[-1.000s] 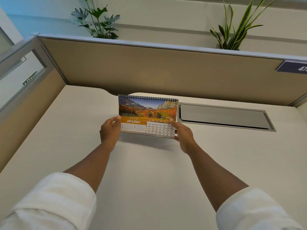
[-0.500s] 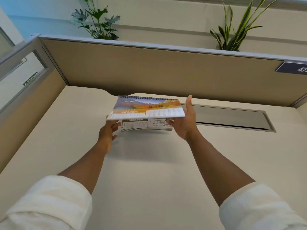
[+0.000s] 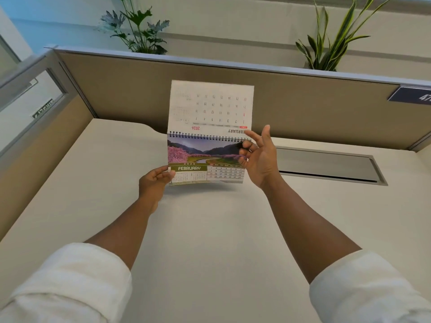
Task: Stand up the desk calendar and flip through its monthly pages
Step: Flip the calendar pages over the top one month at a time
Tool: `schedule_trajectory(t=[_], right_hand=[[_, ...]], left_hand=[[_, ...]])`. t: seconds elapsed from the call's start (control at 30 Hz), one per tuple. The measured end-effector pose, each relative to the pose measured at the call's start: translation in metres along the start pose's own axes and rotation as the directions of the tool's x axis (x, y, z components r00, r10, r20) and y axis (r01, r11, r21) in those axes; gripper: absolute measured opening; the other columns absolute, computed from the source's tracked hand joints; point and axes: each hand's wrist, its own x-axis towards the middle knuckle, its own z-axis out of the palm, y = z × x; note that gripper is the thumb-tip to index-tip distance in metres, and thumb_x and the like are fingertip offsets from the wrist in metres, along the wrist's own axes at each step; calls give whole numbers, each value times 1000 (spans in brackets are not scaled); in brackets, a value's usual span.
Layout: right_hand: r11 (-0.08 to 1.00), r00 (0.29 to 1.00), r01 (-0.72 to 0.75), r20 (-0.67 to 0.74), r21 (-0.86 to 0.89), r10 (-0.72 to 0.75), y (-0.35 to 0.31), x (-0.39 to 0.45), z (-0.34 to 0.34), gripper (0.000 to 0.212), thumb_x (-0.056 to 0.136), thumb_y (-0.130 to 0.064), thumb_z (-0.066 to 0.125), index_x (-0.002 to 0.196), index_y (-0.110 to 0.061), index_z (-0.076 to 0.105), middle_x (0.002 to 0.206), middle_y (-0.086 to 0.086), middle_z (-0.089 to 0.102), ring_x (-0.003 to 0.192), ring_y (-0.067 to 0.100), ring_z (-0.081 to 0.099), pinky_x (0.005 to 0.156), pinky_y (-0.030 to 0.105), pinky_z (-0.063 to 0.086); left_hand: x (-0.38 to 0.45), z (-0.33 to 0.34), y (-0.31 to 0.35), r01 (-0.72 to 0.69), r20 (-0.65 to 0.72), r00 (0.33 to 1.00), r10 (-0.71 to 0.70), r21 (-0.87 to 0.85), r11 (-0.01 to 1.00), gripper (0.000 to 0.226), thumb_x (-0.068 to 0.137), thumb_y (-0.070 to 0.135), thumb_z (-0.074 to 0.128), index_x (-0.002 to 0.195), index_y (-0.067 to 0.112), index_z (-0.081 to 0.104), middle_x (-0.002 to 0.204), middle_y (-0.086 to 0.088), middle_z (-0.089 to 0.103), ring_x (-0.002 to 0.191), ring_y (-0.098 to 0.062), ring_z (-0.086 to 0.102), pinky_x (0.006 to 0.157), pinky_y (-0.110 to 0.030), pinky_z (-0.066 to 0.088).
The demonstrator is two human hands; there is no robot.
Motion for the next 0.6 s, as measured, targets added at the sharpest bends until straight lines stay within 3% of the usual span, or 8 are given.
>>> schedule_trajectory(t=[0.13,0.23,0.37,0.5,0.6], right_hand=[[999,994,14,-106,-32,-17,8,-2,-9,48,92,-61,47,90,-17,66,68,-3,55,58,9,48,62,26,42],[994,978,-19,-209,-112,-5,17,-3,-14,42,93,-58,48,85,-19,63,74,-5,59,60,8,54,60,24,48],[952,940,-119,-341,-281,16,31,-5,-25,41,96,-55,45,98,-17,60,93,-2,63,86,17,58,74,32,47],[896,930,-199,-364,-397,45,40,-8,-34,43,99,-49,42,115,-13,58,110,2,64,104,25,58,85,39,46],[869,926,-230,-374,-438,56,43,-10,-36,40,100,-46,41,119,-14,57,118,4,62,109,27,55,91,41,45]], left_hand=[[0,-1,0,27,-44,999,-27,6,1000,21,81,18,76,100,22,70,96,2,72,73,3,66,57,-5,46],[1,-1,0,35,-50,998,-33,36,999,21,82,22,75,103,24,70,98,3,72,79,1,64,61,-9,44],[0,1,1,39,-47,998,-37,50,998,29,84,24,73,112,20,69,101,3,71,81,0,63,63,-11,43],[-2,0,1,42,-34,999,-41,38,998,30,86,23,70,116,18,68,98,4,71,77,3,62,58,-6,45],[-3,0,0,48,-22,999,-47,41,998,32,87,24,69,118,17,67,103,2,70,83,-4,62,74,-17,45]])
